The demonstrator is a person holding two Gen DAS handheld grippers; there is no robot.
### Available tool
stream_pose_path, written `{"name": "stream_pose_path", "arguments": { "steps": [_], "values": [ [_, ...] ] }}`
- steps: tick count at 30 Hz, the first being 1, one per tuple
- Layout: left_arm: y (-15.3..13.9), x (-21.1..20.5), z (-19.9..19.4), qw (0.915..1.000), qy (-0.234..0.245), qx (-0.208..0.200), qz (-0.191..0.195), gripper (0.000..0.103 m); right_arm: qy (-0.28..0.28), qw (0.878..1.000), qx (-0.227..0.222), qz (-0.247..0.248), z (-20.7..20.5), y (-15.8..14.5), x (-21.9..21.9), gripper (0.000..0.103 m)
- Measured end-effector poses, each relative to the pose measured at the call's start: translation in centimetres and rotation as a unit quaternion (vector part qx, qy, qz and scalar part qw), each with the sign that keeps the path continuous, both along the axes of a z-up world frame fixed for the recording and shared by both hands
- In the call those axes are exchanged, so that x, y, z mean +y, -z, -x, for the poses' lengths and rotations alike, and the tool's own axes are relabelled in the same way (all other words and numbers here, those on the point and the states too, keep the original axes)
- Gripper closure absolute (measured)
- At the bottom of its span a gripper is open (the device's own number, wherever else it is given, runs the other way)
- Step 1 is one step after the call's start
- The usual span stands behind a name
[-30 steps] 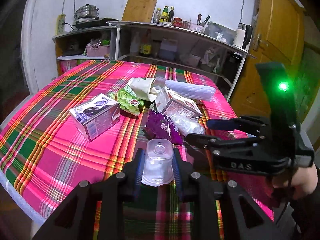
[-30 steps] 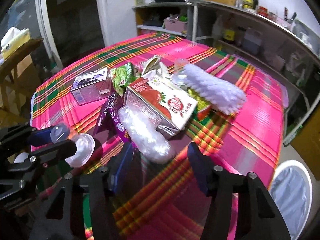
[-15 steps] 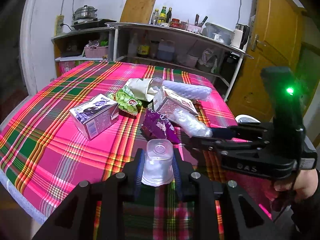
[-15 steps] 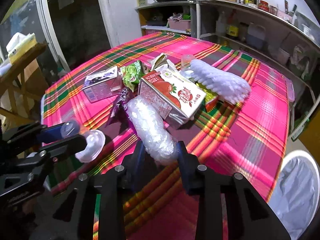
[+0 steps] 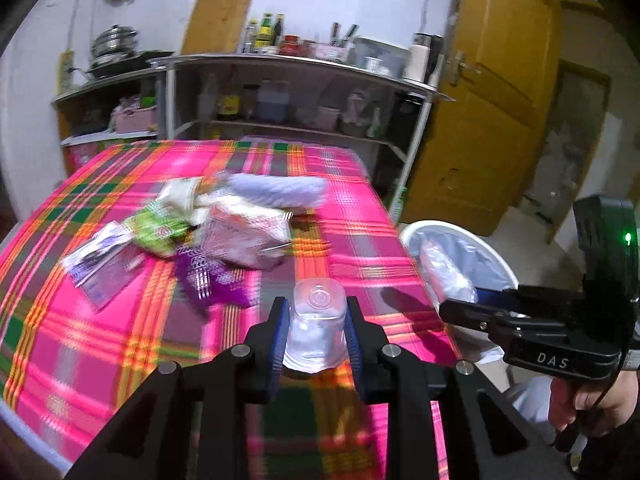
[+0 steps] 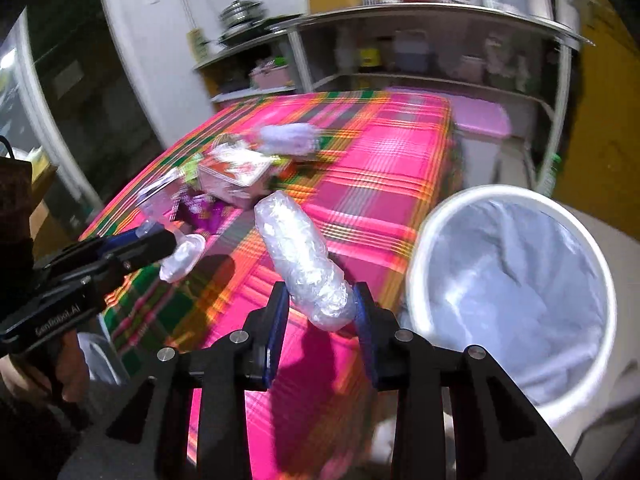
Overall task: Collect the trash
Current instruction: 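Carry cup and bag over the bin and open both grippers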
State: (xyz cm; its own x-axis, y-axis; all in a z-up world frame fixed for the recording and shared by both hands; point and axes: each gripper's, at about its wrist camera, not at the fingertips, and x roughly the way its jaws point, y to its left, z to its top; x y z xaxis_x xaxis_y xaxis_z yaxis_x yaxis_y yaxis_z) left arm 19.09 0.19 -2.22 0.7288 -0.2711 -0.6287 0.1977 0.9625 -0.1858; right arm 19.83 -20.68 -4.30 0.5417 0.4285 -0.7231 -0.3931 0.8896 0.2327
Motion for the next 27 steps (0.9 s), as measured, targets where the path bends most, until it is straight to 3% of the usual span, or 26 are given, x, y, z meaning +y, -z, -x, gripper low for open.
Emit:
{"name": "stream_pose_path", "arguments": {
  "steps": [11,23,25,27],
  "values": [
    [-0.1,-8.2,-3.8,0.9954,0.094,0.003,0.020,0.075,0.121,0.992,0.016,0.008,0.3,1.5,-8.7,0.069],
    [2.4,-15.0,-8.1,0.9870,0.155,0.031,0.030,0.075,0.171,0.984,0.047,0.012,-0.9,4.1,-13.0,0.067],
    [2.9,-15.4,-8.7,0.9859,0.159,0.044,0.031,0.075,0.176,0.983,0.049,0.013,-0.8,4.5,-13.3,0.063],
    [3.3,-15.4,-9.1,0.9841,0.163,0.056,0.042,0.073,0.177,0.983,0.050,0.013,-0.9,4.6,-13.4,0.051]
  ]
}}
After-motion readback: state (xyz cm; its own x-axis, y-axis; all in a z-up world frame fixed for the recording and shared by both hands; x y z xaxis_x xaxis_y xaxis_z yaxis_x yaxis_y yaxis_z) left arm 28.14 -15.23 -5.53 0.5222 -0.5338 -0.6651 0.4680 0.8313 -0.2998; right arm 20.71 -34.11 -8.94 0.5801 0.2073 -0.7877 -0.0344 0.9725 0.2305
